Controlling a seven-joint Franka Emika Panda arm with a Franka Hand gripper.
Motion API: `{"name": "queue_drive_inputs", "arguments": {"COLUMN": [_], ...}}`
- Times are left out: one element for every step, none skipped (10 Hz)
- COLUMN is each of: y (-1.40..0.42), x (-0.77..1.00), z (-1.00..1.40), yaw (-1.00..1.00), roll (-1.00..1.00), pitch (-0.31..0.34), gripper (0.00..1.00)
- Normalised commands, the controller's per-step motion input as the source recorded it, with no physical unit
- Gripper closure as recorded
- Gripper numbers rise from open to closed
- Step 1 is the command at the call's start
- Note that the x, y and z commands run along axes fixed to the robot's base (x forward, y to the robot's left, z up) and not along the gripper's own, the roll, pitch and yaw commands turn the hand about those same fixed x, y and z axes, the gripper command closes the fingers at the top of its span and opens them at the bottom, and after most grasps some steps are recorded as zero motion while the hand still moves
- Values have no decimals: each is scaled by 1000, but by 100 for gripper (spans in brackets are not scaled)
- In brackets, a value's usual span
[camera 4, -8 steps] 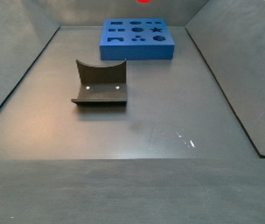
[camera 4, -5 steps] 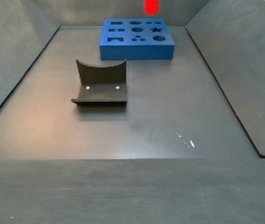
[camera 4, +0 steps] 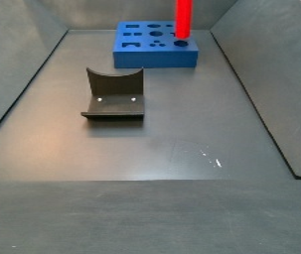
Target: Insert the hexagon object.
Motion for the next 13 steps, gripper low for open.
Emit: {"name": "queue_drive_inputs", "arguments": {"y": [117,0,3,103,123,171,143,91,91,106,54,0,0], "x": [217,49,0,0,43,40,40,189,249,249,229,91,0], "z": [0,0,-63,-243,-323,-326,-309,-317,-351,-363,-377,-446,-534], "yaw": [-334,-217,0,-63,-29,-23,-20,-23,-40,-60,-40,-40,-86], "roll": [59,10,0,140,151,170,156,96,113,127,137,141,144], "pitch": [30,0,0,0,-3,0,0,0,0,-4,-40,-147,-264], "gripper": [100,100,100,100,100,100,100,100,100,100,100,100,100]}}
